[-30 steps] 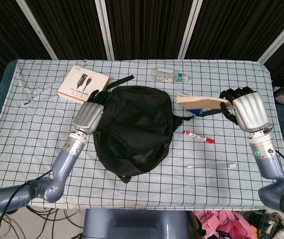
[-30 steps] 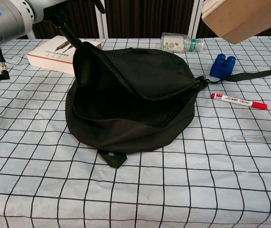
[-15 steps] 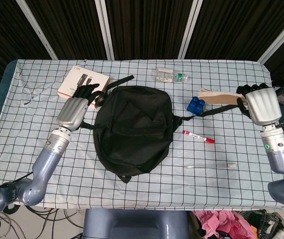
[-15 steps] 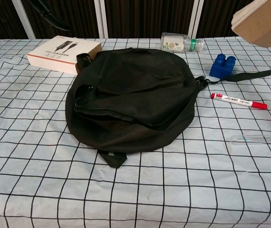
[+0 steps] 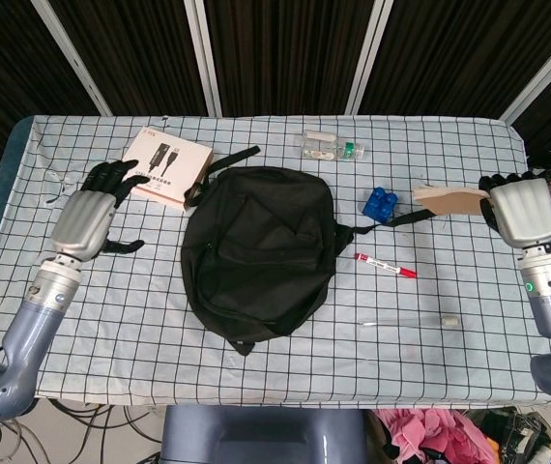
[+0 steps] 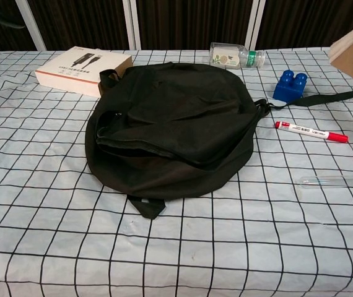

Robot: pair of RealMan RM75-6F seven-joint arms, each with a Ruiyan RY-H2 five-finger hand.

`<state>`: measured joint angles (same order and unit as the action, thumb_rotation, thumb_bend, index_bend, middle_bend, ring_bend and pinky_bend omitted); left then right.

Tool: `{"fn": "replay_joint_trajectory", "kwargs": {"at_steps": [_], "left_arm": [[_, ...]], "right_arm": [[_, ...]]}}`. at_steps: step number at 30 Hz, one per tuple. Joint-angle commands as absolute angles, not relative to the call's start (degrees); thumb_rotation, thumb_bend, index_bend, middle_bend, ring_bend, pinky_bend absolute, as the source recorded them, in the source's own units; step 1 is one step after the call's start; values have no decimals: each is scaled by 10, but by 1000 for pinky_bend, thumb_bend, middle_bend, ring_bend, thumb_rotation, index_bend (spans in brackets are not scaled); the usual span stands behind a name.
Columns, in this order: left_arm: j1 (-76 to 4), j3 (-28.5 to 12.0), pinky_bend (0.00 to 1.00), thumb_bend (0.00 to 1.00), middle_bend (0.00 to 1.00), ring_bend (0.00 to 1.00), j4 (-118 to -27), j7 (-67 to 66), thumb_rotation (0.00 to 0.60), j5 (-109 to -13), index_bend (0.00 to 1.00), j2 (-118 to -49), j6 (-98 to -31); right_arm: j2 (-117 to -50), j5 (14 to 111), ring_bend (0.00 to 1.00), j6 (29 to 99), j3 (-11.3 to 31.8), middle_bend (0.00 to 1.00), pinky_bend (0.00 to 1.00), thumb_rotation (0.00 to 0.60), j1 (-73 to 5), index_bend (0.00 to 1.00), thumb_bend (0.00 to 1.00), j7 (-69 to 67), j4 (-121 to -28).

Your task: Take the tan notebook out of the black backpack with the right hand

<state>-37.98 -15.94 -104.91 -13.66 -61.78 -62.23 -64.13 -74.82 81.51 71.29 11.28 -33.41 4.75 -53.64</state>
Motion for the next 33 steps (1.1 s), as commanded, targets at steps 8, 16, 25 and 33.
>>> {"fn": "replay_joint_trajectory", "kwargs": {"at_steps": [8,16,25,33], "left_arm": [[-353,-139,0,0,67,0,-1037,-112,600,-642,187,-605,-652],[-348,-135,0,0,67,0,-1030,-102,600,-656,187,-608,-655],[-351,-133,0,0,67,0,-1022,-108,600,-650,187,-617,-648],[-349,-133,0,0,67,0,-1022,-113,600,-644,187,-618,-649]], "right_arm": [[-772,878,609,726,44,598,586,600,-311,679,446,151,-519],[-801,862,609,712,57,598,585,600,-317,680,446,153,-467],[-835,852,609,709,62,598,585,600,-316,679,446,151,-453],[-803,850,509,692,47,410,540,600,-306,508,273,218,-584]]}}
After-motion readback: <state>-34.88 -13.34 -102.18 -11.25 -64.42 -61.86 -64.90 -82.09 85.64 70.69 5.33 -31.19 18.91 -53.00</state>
